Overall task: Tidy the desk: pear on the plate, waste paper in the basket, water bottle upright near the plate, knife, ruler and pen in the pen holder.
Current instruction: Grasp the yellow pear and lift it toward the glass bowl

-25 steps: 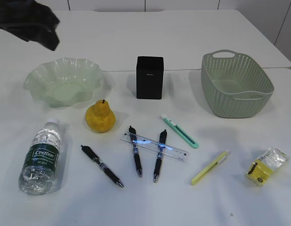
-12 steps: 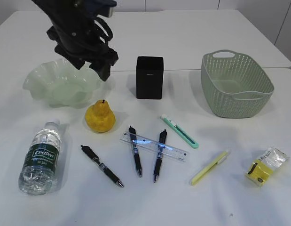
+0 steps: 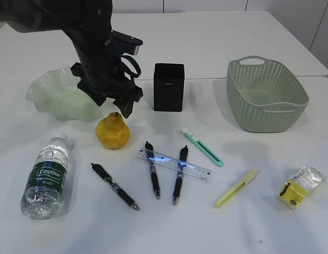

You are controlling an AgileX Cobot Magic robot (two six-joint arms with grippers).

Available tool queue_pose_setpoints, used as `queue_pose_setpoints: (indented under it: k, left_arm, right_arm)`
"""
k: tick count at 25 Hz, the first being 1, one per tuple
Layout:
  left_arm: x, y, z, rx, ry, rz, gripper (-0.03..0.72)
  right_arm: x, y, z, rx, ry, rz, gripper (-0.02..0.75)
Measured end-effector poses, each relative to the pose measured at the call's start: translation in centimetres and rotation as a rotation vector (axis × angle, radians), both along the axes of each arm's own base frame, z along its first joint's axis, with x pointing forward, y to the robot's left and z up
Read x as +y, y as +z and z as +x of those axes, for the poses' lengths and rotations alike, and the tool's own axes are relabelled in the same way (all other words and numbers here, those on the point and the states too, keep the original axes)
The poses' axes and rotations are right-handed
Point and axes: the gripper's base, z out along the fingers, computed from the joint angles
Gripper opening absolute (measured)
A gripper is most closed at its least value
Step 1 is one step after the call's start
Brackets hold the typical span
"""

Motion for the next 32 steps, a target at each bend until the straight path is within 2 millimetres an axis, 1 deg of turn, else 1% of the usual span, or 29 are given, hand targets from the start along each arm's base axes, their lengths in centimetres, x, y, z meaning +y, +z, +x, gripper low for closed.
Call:
queue_pose_setpoints:
  k: [5, 13, 22, 24, 29, 32]
  left_arm:
    - [-0.4, -1.8, 0.2, 0.047, 0.009, -0.013, 0.536]
    - [-0.5, -3.5, 0.4, 0.075, 0.009, 0.002, 0.524]
    - [-0.6, -4.1, 0.7, 0.070, 0.005, 0.013, 0.517]
    - [-0.6, -4.1, 0.7, 0.070, 0.004, 0.015, 0.494]
    - [-0.6, -4.1, 0.8, 0.066, 0.003, 0.019, 0.347]
    - [-0.6, -4.1, 0.8, 0.068, 0.003, 0.020, 0.286]
  right_arm:
    - [0.0, 0.0, 0.0, 0.000, 0.000, 0.000, 0.554]
    - [0.0, 0.0, 0.0, 0.002, 0.000, 0.000, 0.543]
    - [0.0, 0.0, 0.0, 0.002, 0.000, 0.000, 0.536]
    - [0.0, 0.0, 0.0, 0.002, 0.000, 0.000, 0.536]
    - [0.0, 0.0, 0.0, 0.002, 0.000, 0.000, 0.536]
    - [0.0, 0.0, 0.0, 0.002, 0.000, 0.000, 0.536]
